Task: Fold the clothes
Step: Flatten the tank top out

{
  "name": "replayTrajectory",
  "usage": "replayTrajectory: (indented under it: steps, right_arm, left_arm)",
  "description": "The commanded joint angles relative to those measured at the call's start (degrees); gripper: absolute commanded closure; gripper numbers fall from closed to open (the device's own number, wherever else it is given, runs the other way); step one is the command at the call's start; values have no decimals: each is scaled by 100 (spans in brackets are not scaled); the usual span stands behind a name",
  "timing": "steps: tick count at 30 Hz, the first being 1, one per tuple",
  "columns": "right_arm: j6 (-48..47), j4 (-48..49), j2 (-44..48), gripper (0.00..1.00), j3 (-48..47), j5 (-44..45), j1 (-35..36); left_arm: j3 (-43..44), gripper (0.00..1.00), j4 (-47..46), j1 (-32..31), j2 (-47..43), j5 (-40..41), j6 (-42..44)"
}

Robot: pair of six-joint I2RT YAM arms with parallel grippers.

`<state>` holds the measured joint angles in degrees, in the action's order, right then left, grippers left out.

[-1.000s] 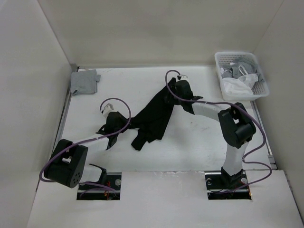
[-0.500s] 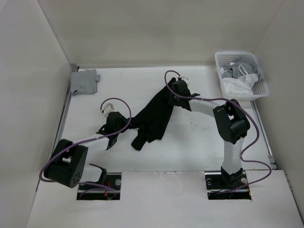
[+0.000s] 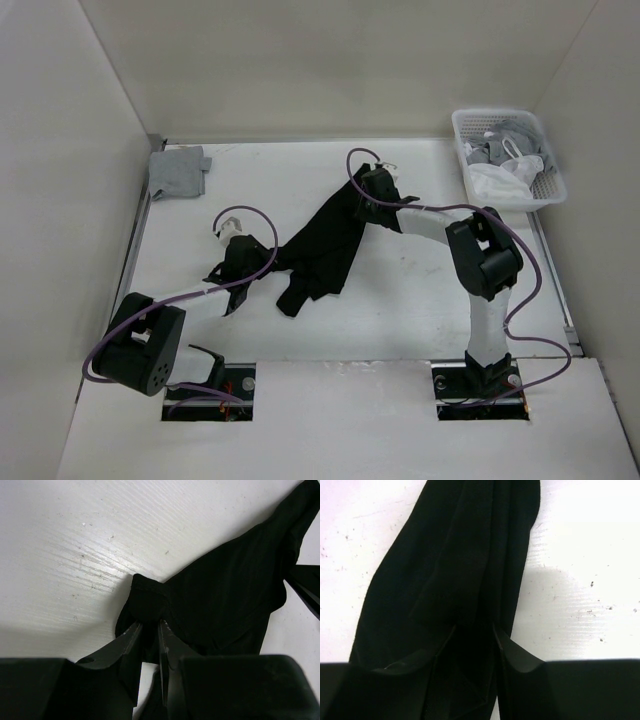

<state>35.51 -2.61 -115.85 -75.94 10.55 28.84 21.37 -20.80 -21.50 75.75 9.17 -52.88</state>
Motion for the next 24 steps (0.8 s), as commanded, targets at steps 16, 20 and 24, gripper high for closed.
replayTrajectory:
  steps: [16,20,24]
  right_arm:
    - [53,217,722,58,273,-70,-6]
    - [140,358,652,64,195,-140,-32]
    - [246,323,310,69,1,-140,-111]
  left_arm:
    - [-10,84,-276,36,-95,-91,94]
    - [-18,84,-276,45,-121,-91,94]
    - [-10,84,-276,54,-95,-91,94]
